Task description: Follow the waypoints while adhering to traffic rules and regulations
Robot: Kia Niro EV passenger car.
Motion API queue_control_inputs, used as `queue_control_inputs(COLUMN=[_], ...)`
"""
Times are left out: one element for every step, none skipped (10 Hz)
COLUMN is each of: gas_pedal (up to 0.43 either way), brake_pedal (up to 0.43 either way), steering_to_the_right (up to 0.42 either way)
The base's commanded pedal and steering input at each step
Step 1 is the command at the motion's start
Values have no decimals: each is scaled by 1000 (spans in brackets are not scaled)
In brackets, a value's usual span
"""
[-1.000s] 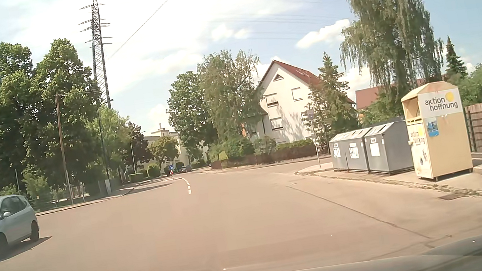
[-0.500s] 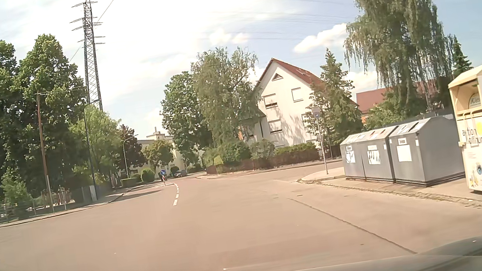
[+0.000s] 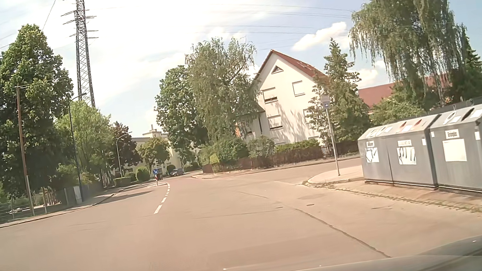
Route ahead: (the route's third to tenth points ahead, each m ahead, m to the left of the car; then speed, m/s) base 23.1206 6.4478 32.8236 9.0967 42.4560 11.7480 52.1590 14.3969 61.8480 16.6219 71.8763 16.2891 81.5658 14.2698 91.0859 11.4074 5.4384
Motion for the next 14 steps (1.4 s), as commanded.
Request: queue_control_inputs(gas_pedal=[47, 47, 47, 47, 47, 47, 47, 39, 8, 8, 8, 8, 8, 8], brake_pedal=[0, 0, 0, 0, 0, 0, 0, 0, 0, 0, 0, 0, 0, 0], steering_to_the_right=[-33, -36, -39, -43, -47, -50, -52, -53, -54, -56, -60, -64, -64, -64])
